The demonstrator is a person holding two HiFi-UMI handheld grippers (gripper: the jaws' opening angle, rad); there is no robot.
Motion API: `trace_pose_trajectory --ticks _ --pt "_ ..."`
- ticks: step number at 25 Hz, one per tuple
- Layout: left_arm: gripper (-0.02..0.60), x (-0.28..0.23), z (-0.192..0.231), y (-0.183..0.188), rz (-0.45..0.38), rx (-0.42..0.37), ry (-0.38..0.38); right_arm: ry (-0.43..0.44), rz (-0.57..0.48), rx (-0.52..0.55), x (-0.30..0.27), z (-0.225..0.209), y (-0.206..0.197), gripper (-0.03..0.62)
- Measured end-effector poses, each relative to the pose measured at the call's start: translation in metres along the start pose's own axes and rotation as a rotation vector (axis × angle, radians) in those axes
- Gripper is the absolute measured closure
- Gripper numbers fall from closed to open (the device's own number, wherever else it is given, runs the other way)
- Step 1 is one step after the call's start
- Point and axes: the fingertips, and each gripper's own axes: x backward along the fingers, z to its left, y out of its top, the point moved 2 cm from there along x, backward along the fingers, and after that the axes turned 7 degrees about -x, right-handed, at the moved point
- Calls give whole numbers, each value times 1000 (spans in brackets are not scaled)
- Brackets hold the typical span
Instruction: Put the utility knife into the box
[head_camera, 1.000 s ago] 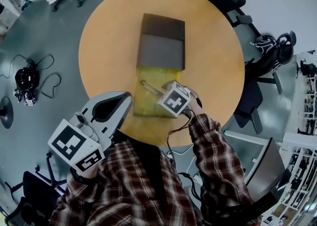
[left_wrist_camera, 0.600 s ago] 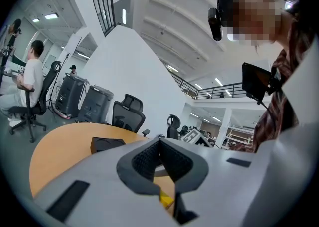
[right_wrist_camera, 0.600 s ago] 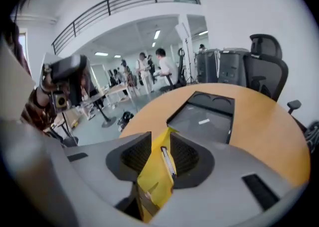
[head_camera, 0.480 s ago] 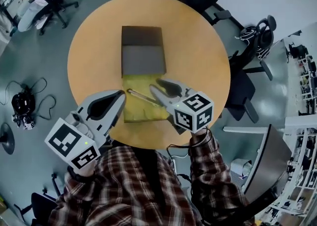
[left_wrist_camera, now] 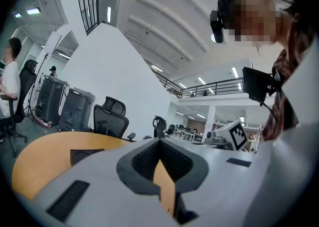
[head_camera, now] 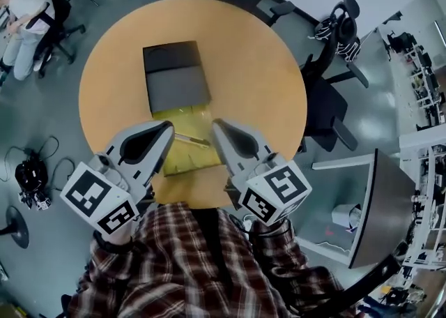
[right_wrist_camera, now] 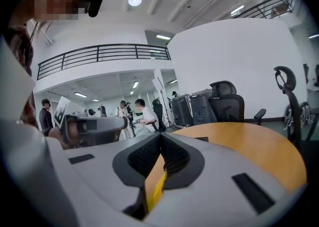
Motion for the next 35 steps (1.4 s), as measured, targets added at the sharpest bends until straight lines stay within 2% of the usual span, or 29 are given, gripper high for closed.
trace_pose_trajectory --ticks 6,12,35 --pt "571 -1 -4 -2 8 -1 -13 -32 -29 18 10 12 -1 582" --pt "571 -1 0 -1 5 -3 1 -33 -26 7 4 3 -1 583" --pt "571 10 12 -6 6 14 53 14 8 -1 -16 4 -4 583"
